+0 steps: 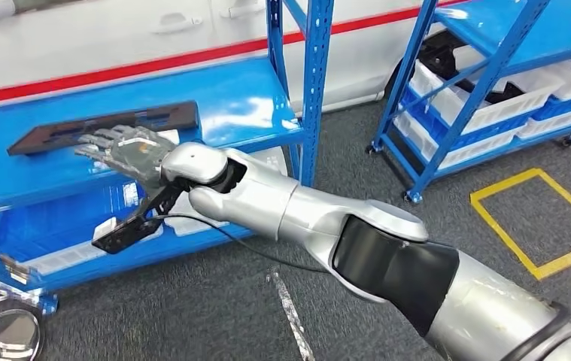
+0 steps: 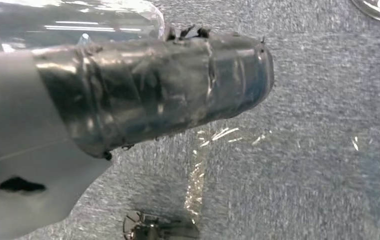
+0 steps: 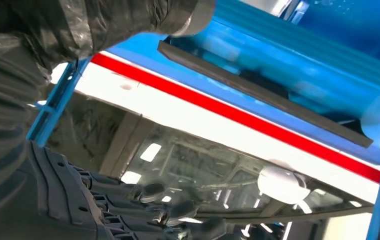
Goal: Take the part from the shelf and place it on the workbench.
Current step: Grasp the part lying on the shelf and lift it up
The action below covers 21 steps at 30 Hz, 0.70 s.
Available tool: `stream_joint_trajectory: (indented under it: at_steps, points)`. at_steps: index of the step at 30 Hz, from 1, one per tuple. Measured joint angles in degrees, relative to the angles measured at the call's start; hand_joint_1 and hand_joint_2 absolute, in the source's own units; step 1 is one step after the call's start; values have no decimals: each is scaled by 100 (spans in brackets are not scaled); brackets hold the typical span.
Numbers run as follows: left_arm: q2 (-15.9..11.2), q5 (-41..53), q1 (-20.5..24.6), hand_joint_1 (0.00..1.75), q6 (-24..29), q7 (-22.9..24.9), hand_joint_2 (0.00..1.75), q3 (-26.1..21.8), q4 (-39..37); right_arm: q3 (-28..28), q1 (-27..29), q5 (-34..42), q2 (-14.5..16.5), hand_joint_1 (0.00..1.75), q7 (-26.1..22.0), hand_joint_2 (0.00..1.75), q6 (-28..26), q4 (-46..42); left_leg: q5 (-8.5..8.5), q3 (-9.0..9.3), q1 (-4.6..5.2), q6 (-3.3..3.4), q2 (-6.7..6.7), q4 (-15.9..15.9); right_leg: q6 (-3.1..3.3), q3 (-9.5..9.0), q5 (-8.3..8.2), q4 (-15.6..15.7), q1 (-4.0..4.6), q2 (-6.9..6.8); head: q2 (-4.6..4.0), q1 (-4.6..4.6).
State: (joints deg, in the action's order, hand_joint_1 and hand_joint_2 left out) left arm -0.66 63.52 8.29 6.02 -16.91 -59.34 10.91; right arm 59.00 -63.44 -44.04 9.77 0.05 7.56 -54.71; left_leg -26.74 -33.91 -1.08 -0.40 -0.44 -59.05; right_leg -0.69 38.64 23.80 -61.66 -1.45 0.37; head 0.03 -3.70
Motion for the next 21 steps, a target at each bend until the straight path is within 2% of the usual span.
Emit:
stream_joint_trajectory:
  at_steps: [3, 4, 5, 7, 8, 9, 10, 11, 12, 13, 14, 16, 18, 19, 21]
  points:
    - [11, 6, -4, 0, -3, -6, 0, 0, 0, -2, 10, 0, 21, 0, -4, 175, 5, 15, -83, 1, -8, -51, 9, -51, 144, -35, 46, 7, -1, 15, 0, 7]
    - [12, 8, 0, 0, -3, -7, 0, 0, 0, -3, 5, 0, 29, 0, -4, 175, 5, 17, -160, -56, -15, -70, 15, -198, 180, -64, 60, 15, -11, 16, -1, 11]
    - [11, 7, 6, 0, -3, -8, 0, 0, 0, -3, 1, 0, 39, 0, -5, 175, 5, 18, -276, -182, -18, -91, 18, -454, 210, -96, 77, 22, -15, 16, -1, 17]
    - [9, 5, 15, 0, -3, -9, 0, 0, 0, -3, 1, 0, 47, 0, -7, 175, 5, 24, -529, -602, -18, -121, 20, -1193, 244, -138, 115, 27, 0, 17, -1, 28]
    - [9, 4, 10, 0, -3, -8, 0, 0, 0, -3, 8, -1, 49, 0, -8, 175, 5, 31, -581, -810, -18, -122, 20, -1491, 253, -158, 136, 28, 12, 19, -1, 28]
    - [12, 6, -1, 0, -4, -8, 0, 0, -1, -3, 17, -1, 49, 0, -8, 175, 5, 41, -527, -937, -17, -110, 20, -1614, 258, -186, 161, 28, 26, 24, -1, 28]
    - [15, 9, -11, 0, -4, -8, 0, 0, -1, -3, 24, -1, 52, 0, -9, 175, 5, 53, -362, -957, -12, -83, 19, -1519, 261, -225, 188, 28, 40, 30, -1, 28]
    - [18, 13, -18, 0, -5, -8, 0, 0, -2, -3, 27, -1, 61, 0, -13, 175, 4, 65, -106, -865, -1, -43, 19, -1212, 262, -275, 219, 30, 53, 36, -1, 28]
    - [15, 16, -20, 0, -5, -8, 0, 0, -2, -3, 26, -1, 72, 0, -19, 175, 4, 76, 146, -714, 20, 9, 18, -805, 261, -326, 249, 40, 58, 39, -1, 26]
    - [11, 19, -16, 0, -7, -8, 0, 1, -2, -3, 21, -1, 90, 0, -31, 175, 3, 88, 317, -559, 48, 59, 20, -452, 251, -367, 273, 57, 70, 42, -1, 25]
    - [7, 21, -7, 0, -8, -9, 0, 1, -2, -3, 16, -2, 110, 0, -49, 175, 2, 99, 396, -430, 81, 109, 22, -171, 233, -392, 285, 81, 73, 43, -1, 25]
    - [3, 27, 8, 0, -10, -8, 0, 3, -2, -3, 11, -11, 156, 0, -92, 175, -2, 130, 362, -327, 126, 164, 28, 27, 179, -412, 281, 150, 75, 43, -1, 23]
    - [5, 27, -2, 0, -11, -7, 0, 4, -2, -3, 12, -24, 209, 0, -128, 175, -14, 161, 365, -235, 109, 178, 35, 161, 117, -437, 293, 190, 84, 33, -1, 16]
    - [8, 26, -11, 0, -13, -7, 0, 4, -2, -3, 7, -28, 231, 0, -148, 175, -26, 176, 373, -171, 91, 184, 36, 231, 90, -414, 334, 118, 94, 22, -1, 9]
    - [16, 24, -8, 0, -17, -8, 0, 4, -2, -3, -10, -33, 264, 0, -180, 175, -58, 206, 360, -63, 64, 212, 37, 316, 57, -143, 544, -405, 103, 0, -1, -8]
